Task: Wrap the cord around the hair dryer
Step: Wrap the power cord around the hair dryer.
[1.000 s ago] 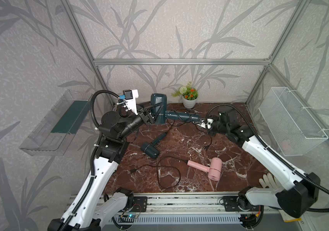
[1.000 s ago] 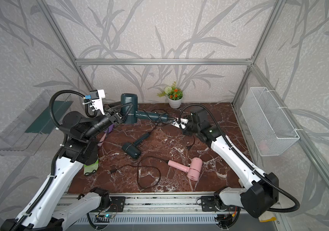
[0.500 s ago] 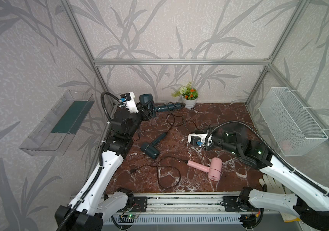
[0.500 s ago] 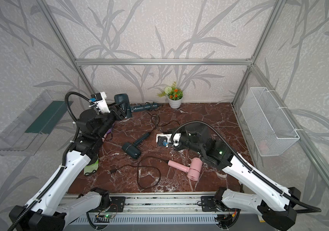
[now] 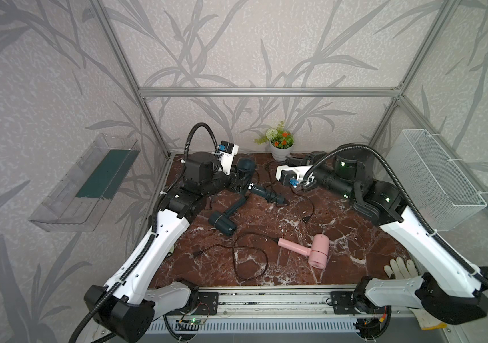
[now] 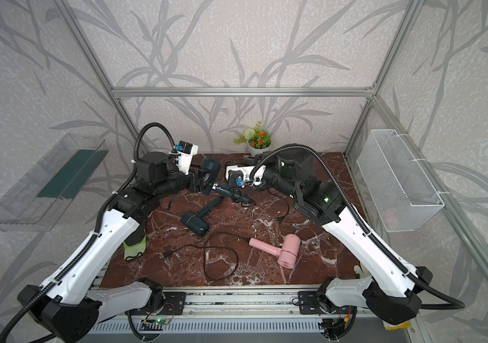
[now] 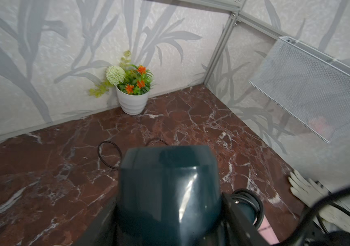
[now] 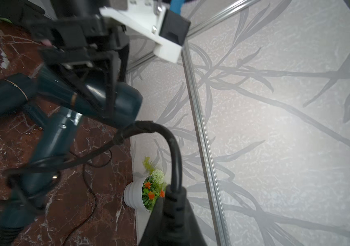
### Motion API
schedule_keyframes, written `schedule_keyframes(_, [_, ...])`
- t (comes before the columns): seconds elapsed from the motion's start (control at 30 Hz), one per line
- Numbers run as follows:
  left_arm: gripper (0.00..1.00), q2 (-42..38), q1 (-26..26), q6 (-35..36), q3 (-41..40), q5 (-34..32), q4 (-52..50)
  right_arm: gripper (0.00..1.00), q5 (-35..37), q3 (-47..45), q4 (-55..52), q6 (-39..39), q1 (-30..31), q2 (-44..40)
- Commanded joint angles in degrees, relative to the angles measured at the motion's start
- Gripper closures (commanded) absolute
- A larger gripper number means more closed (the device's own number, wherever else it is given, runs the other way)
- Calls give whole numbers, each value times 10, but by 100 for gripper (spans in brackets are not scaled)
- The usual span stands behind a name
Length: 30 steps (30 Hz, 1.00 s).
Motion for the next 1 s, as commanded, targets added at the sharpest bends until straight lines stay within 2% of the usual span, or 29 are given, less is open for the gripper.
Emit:
schedule_keyframes(0.0, [100, -67, 2, 2, -11, 96, 25, 100, -62, 7, 28, 8, -67, 12])
schedule_keyframes(0.13, [100, -112, 47, -102, -48, 169, 145, 100, -99, -62, 66, 49, -112, 20])
schedule_keyframes(0.23, [100, -125, 61, -182, -65, 166, 246, 100, -118, -130, 95, 75, -120, 13])
schedule_keyframes(0.33, [100, -124, 62, -240, -74, 129, 318, 100, -140, -195, 128, 115, -118, -5])
schedule_keyframes(0.57, [100, -125, 63, -389, -158, -27, 511, 100, -182, -343, 208, 197, -58, -68])
schedule_keyframes(0.67, [100, -131, 63, -391, -181, -121, 505, 100, -161, -372, 204, 203, -19, -95])
schedule_keyframes(0.77, [100, -131, 62, -358, -176, -180, 462, 100, -111, -368, 175, 185, 32, -117])
schedule_keyframes(0.9, [100, -111, 50, -288, -150, -181, 405, 100, -44, -306, 113, 139, 78, -122])
schedule_keyframes(0.97, [100, -95, 38, -247, -141, -150, 388, 100, -18, -261, 81, 110, 92, -111])
